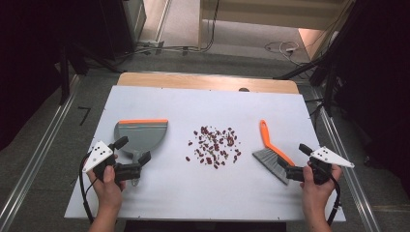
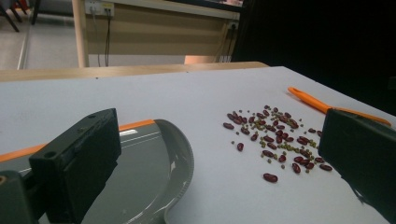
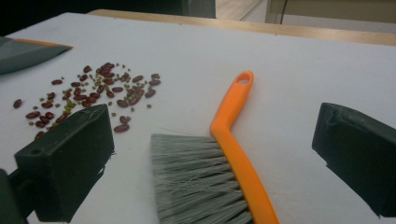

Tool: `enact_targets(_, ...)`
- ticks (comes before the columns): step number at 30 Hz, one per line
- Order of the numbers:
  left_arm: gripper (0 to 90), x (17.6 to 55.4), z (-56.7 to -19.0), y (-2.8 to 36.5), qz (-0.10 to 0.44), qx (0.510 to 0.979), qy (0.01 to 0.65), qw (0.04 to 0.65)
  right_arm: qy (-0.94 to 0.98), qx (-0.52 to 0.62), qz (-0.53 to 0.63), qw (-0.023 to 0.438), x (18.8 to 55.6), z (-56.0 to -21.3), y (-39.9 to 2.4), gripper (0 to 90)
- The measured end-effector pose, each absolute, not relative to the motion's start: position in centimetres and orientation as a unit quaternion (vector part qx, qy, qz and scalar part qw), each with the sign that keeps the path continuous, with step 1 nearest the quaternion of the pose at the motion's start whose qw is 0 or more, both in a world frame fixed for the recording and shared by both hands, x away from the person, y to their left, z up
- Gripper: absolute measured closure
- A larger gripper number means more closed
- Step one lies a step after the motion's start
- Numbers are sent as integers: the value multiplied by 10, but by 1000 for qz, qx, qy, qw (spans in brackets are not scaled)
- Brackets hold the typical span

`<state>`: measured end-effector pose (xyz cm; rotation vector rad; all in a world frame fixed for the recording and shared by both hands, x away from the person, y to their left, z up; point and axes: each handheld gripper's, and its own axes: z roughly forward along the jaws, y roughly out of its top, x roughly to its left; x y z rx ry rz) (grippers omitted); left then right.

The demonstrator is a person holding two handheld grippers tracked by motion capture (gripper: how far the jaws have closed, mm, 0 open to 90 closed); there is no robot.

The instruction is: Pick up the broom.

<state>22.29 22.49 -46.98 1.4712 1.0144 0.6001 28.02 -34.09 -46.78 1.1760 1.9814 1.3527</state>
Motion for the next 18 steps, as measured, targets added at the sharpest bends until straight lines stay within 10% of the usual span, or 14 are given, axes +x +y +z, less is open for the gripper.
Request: enact_targets(18,0,227,-469,213,262,650,422,575,733,420,472,253,296,-426,-323,0)
